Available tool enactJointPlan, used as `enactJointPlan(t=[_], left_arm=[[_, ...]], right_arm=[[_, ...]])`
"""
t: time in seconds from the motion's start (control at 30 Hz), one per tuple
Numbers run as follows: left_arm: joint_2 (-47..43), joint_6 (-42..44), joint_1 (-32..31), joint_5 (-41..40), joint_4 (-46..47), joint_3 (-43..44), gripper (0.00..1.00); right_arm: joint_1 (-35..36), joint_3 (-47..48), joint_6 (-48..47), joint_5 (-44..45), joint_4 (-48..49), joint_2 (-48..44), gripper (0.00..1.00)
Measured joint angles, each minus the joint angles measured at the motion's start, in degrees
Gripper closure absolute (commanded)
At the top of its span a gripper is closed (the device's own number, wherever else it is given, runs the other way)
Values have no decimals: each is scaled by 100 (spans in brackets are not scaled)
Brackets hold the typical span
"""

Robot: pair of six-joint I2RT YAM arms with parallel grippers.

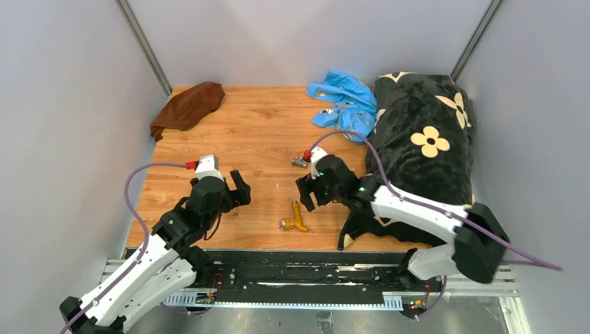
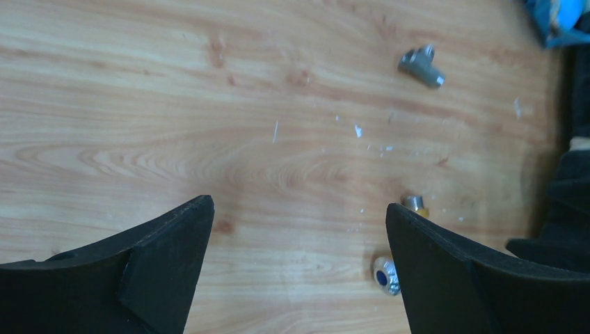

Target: Install the water faucets

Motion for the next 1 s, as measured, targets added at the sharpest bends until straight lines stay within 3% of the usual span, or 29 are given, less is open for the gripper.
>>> enactJointPlan(t=[0.1, 0.2, 0.33, 0.47, 0.6, 1.0], left_arm=[[378, -79, -2, 289, -72, 11, 2], [470, -238, -4, 422, -208, 11, 2], [-111, -428, -7, 400, -260, -59, 2], [-804, -496, -7, 380, -372, -155, 2], [-682, -474, -7, 468, -476, -136, 2], [92, -162, -7, 1261, -374, -50, 2]], right_arm=[[26, 549, 26, 2, -450, 887, 22], [-138, 1589, 85, -59, -1202, 1869, 36], [-352, 2540, 39, -39, -1707, 2741, 55], [-671, 3027, -144, -125, -1915, 3362, 46], [-922, 3368, -470, -103, -1947, 3838, 37], [-1145, 4725, -1314, -328, -1963, 5187, 41]])
